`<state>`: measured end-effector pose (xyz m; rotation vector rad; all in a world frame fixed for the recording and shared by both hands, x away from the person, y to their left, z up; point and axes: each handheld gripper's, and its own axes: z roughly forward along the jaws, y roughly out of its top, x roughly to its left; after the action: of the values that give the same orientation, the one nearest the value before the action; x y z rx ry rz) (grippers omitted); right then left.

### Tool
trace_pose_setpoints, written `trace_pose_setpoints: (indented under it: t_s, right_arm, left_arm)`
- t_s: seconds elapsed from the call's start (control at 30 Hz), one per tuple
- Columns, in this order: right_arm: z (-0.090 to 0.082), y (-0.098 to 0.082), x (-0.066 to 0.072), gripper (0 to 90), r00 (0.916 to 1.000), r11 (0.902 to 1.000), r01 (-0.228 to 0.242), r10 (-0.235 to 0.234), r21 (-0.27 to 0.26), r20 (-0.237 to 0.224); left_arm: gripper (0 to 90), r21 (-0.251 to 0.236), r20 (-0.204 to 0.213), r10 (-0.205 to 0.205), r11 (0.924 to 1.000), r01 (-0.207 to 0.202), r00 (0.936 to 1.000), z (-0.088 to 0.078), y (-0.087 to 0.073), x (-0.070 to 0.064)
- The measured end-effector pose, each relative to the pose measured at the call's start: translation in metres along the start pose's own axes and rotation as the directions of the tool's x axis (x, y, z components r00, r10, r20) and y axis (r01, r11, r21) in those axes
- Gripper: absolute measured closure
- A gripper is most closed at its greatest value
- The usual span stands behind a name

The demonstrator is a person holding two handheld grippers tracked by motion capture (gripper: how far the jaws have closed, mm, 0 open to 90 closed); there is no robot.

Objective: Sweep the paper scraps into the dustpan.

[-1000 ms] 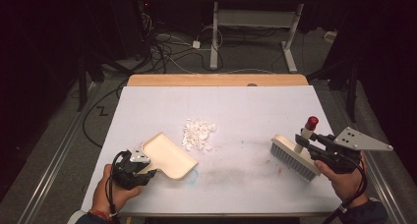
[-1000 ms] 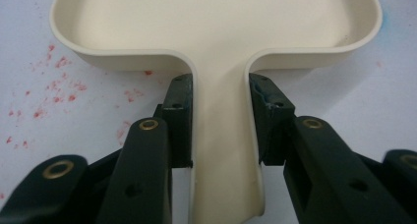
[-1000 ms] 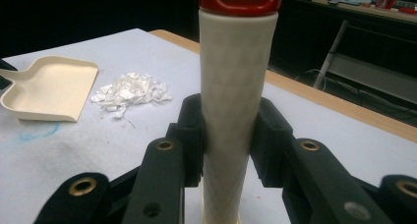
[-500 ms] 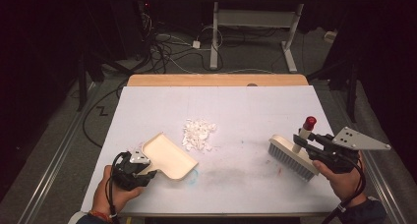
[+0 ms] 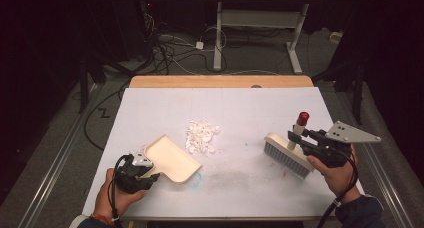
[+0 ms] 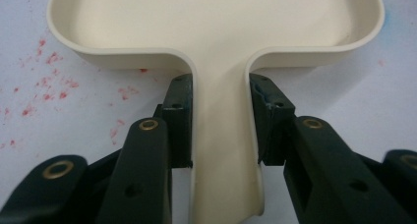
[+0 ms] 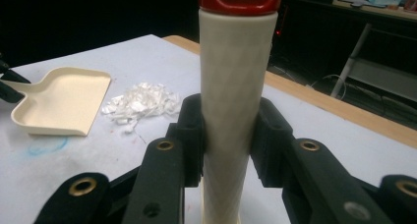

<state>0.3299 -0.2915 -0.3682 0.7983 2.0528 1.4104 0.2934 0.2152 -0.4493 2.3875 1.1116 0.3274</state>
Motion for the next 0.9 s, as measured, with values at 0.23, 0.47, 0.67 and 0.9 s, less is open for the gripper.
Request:
trace_pose_setpoints:
  t_s: [0.23, 0.47, 0.67, 0.9]
  right_arm:
    - [0.042, 0.013, 0.002, 70.8, 0.9998, 0.9998, 0.018, -0.018, -0.011, 0.003]
    - [0.097, 0.030, 0.000, 70.9, 0.9995, 0.9996, 0.027, -0.027, 0.000, 0.016]
    - [0.134, 0.044, 0.003, 70.8, 0.9983, 0.9993, 0.037, -0.036, -0.002, 0.045]
    - [0.172, 0.053, 0.014, 70.9, 0.9988, 0.9997, 0.016, -0.015, -0.018, 0.048]
  left_arm:
    - [63.2, 0.009, -0.007, 0.010, 0.9999, -0.010, 0.9999, 0.000, 0.001, -0.001]
    - [63.2, 0.013, -0.003, 0.019, 0.9997, -0.019, 0.9998, 0.002, 0.001, 0.000]
    - [63.2, 0.017, 0.000, 0.020, 0.9996, -0.020, 0.9998, 0.004, 0.002, 0.001]
    - [63.2, 0.024, 0.006, 0.019, 0.9995, -0.019, 0.9998, 0.004, 0.003, 0.001]
